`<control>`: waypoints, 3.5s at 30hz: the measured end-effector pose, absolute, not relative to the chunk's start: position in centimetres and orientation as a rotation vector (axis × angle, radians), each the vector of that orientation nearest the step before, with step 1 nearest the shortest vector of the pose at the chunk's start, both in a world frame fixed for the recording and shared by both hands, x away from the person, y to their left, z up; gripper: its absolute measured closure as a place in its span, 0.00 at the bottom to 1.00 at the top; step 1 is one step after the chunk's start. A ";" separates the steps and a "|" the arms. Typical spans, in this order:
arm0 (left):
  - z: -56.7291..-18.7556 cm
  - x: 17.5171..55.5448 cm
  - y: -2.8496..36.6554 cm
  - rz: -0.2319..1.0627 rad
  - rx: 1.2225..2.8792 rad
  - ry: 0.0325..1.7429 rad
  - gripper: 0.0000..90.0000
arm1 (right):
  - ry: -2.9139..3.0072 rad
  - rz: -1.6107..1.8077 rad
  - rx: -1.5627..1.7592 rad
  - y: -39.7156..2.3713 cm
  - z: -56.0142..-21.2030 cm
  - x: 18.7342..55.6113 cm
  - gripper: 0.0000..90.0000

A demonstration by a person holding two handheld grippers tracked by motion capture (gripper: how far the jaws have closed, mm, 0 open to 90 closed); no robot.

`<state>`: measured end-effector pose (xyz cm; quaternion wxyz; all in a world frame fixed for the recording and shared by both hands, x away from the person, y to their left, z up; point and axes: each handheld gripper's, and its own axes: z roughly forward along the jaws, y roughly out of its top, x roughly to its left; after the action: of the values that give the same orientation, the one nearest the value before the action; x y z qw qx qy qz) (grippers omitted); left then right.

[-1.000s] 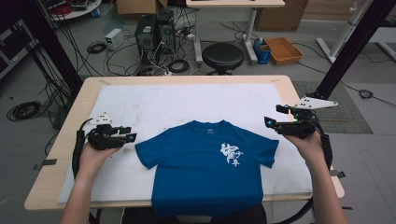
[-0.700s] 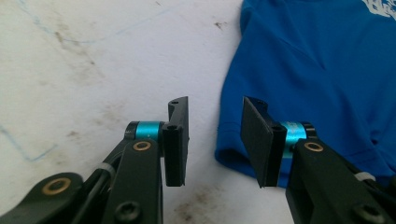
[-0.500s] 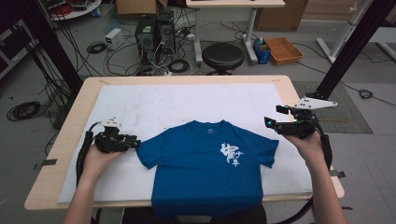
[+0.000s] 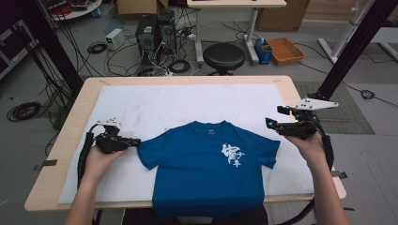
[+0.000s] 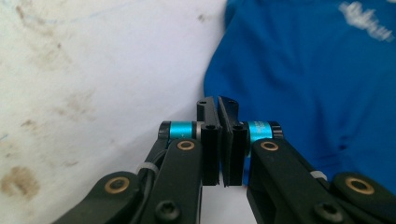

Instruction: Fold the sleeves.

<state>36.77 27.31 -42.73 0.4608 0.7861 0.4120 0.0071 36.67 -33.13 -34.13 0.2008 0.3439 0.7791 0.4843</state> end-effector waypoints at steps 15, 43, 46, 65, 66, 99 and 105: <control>-38.5 36.1 18.0 -0.174 1.735 0.861 0.98 | 2.161 1.349 0.970 -33.6 -34.0 36.8 0.29; -40.0 35.9 16.1 0.242 1.820 0.776 0.53 | 2.218 1.124 1.231 -35.9 -38.0 37.8 0.55; -40.6 35.5 19.2 0.291 1.815 0.820 0.53 | 2.260 1.069 1.310 -36.9 -39.4 37.8 0.60; -41.3 35.4 23.3 0.381 1.765 0.917 0.53 | 2.394 1.016 1.472 -37.7 -43.3 38.4 0.83; -41.3 35.4 23.2 0.380 1.766 0.916 0.53 | 2.403 1.017 1.450 -37.7 -43.2 38.4 0.88; -41.8 35.8 22.9 0.362 1.801 0.927 0.52 | 2.515 1.149 0.961 -21.0 -36.4 35.5 0.77; -41.9 35.8 22.7 0.360 1.808 0.927 0.52 | 2.497 1.143 1.062 -24.5 -38.8 33.0 0.71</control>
<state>35.83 22.72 -41.89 0.5133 0.7520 0.3855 0.1495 32.97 -24.46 -38.76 0.0985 0.3590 0.8439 0.3864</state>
